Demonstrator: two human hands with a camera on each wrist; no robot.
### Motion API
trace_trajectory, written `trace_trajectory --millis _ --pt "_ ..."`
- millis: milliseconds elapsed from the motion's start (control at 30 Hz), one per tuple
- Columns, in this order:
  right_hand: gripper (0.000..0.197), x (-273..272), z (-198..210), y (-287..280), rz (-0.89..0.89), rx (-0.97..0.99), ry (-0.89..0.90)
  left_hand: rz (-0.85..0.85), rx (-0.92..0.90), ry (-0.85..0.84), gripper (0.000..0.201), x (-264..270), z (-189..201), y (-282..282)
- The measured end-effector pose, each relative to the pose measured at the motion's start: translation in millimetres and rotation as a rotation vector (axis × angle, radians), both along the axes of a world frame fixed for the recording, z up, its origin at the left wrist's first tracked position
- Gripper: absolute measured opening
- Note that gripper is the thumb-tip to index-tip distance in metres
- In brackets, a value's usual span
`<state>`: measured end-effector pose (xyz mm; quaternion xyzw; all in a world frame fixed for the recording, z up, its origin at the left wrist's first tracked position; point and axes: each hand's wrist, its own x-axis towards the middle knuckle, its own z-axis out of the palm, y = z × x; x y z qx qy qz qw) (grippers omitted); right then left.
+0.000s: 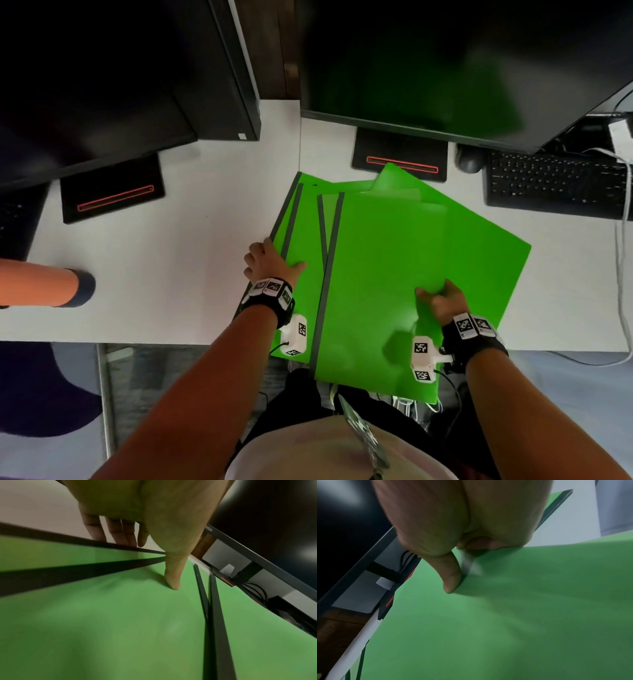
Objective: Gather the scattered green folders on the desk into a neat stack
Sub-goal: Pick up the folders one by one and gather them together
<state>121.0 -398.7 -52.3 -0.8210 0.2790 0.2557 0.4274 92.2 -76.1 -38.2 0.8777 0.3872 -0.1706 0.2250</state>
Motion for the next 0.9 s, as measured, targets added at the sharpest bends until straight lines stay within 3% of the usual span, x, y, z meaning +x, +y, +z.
trace_trajectory --millis 100,333,466,766,900 --pt "0.029 2 1 -1 0.007 0.003 0.01 0.041 -0.096 0.028 0.096 8 -4 9" --pt "0.028 1 1 -1 -0.005 0.032 -0.002 0.122 -0.355 -0.051 0.042 6 -2 28" --pt "0.026 -1 2 -4 -0.009 0.027 -0.012 0.139 -0.327 -0.108 0.048 -5 14 52" --pt "0.027 0 3 -3 -0.066 0.054 -0.004 0.264 -0.36 -0.423 0.022 -42 90 130" --pt "0.027 0 9 6 -0.088 0.129 -0.019 0.32 -0.555 -0.644 0.015 -52 133 136"
